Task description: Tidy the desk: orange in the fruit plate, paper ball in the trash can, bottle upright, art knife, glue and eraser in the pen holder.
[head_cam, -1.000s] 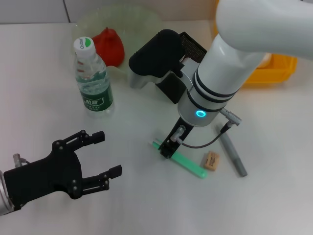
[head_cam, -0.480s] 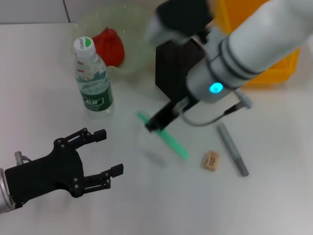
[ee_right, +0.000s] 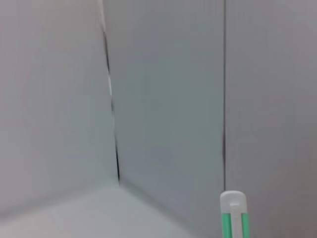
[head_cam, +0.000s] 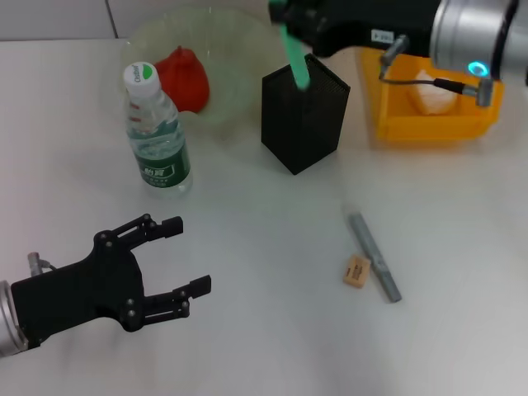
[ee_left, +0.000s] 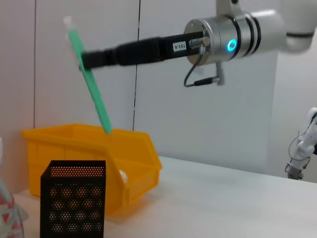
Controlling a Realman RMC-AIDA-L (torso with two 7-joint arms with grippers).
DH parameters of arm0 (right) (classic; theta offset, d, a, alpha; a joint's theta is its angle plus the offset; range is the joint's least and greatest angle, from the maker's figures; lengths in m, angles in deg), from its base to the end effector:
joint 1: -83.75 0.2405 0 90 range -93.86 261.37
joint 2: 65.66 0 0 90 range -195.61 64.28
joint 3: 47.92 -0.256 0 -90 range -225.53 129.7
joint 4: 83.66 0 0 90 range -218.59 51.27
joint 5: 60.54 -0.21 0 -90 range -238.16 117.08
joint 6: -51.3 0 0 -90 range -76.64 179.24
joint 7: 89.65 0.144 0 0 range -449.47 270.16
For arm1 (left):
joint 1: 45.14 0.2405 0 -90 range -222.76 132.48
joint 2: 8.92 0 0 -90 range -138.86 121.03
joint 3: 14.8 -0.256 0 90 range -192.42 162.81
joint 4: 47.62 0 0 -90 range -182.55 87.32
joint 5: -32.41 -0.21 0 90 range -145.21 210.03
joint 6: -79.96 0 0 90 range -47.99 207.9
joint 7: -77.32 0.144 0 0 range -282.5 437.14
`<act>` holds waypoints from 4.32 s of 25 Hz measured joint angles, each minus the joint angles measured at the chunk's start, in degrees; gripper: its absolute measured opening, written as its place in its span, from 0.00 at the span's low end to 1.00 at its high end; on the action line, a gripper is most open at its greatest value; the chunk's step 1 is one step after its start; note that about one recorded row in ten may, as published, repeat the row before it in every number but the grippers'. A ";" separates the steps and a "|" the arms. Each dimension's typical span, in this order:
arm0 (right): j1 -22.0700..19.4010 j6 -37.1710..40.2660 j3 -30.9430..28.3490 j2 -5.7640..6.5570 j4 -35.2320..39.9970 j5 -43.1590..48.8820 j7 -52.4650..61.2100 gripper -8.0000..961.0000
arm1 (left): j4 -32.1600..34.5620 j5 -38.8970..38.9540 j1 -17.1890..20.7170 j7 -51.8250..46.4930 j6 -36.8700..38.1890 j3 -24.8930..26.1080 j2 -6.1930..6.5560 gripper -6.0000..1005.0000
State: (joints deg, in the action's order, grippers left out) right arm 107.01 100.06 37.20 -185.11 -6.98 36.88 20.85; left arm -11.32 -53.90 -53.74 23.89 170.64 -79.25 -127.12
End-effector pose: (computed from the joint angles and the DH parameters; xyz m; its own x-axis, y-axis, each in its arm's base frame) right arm 0.1158 0.3780 0.0020 0.8149 -0.1572 -0.5578 -0.4346 -0.8024 -0.4089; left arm -0.3034 0.2279 -0.0217 0.7836 0.1231 0.6090 0.3346 -0.9095 -0.2466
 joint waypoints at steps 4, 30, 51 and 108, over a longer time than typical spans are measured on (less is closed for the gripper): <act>0.53 1.86 -0.09 0.05 -15.96 -30.16 -32.76 0.21 | 0.00 0.00 -0.01 0.00 -0.10 -0.07 -0.03 0.86; 11.58 13.59 -6.80 0.01 -53.45 -52.86 -64.93 0.41 | 0.00 0.00 -1.31 -0.38 0.01 -0.32 -0.09 0.86; -3.48 43.30 -23.59 0.30 21.52 9.74 19.78 0.70 | 0.00 0.00 -1.74 -1.12 0.65 -0.32 0.08 0.86; 26.56 39.78 14.67 -0.35 -15.73 46.77 43.28 0.69 | 0.00 0.00 -1.72 -2.20 1.58 -0.32 0.87 0.86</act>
State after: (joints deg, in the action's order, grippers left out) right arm 133.57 139.84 51.87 -185.46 -22.72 83.64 64.13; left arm -11.32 -53.90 -55.46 21.69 172.21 -79.58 -126.25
